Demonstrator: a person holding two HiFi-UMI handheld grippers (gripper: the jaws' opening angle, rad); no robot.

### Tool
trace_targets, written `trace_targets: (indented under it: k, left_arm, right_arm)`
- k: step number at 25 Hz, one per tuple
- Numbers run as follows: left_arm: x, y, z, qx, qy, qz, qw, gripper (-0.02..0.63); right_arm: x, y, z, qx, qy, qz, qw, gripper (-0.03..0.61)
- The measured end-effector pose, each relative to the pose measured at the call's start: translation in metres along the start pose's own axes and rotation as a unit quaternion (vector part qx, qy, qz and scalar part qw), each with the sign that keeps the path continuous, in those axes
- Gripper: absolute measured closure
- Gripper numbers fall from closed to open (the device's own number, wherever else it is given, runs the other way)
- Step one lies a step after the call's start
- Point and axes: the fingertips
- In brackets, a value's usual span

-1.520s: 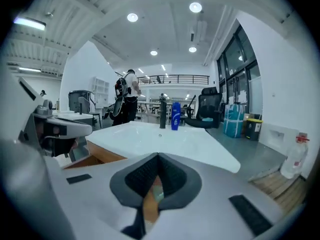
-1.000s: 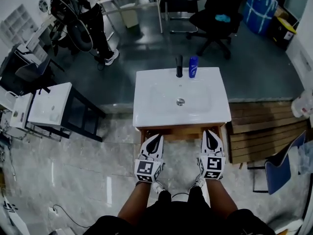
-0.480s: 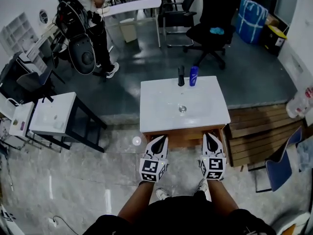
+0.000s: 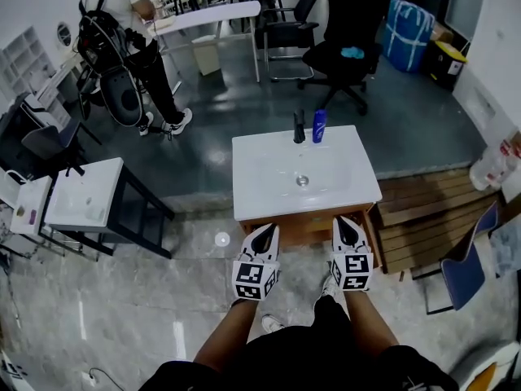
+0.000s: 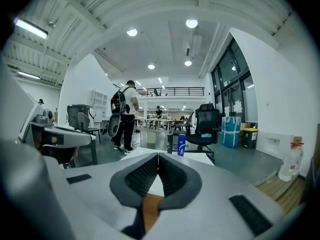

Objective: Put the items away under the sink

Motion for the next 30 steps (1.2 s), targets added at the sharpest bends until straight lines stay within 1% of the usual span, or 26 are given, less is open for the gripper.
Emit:
trace_targets:
  k: [5,8,11,18,21,25,30]
  left_arm:
    - [0.004,-0.03,-0.005,0.003,-0.006,0.002,1.0,0.592]
    - [0.008,-0.055,-0.01,0.01,-0.002,0.001,1.0,0.592]
    - [0.016,-0.081,-0.01,0.011,-0.008,0.004,0.9999,0.592]
    - [0.025,-0.141,-0.027,0.023,-0.016,-0.005,0.9996,0.592]
    - [0.028,-0.167,-0.039,0.033,-0.011,-0.009,0.9993,0.592]
    - [0.026,-0.196,-0.051,0.042,-0.007,-0.021,0.9989,0.592]
    - [0.022,-0.226,-0.065,0.051,-0.001,-0.037,0.998,0.592]
  right_arm:
    - [0.013,-0.029,0.017,0.012,0.01,0.0,1.0,0.558]
    - [0.02,-0.05,0.03,0.022,0.011,0.002,1.0,0.558]
    - [0.025,-0.073,0.043,0.031,0.015,0.001,0.999,0.558]
    - [0.024,-0.135,0.068,0.046,0.005,-0.01,0.999,0.558]
    - [0.025,-0.164,0.08,0.051,0.002,-0.013,0.999,0.558]
    - [0.021,-0.197,0.093,0.066,0.0,-0.028,0.997,0.558]
    - [0.016,-0.234,0.106,0.073,0.002,-0.045,0.996,0.557]
Point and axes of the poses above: the fingertips, and each gripper's own axes: y backward along the fingers, z to its right, x out of its top, and after that the axes turned 1 degree about x, right-handed
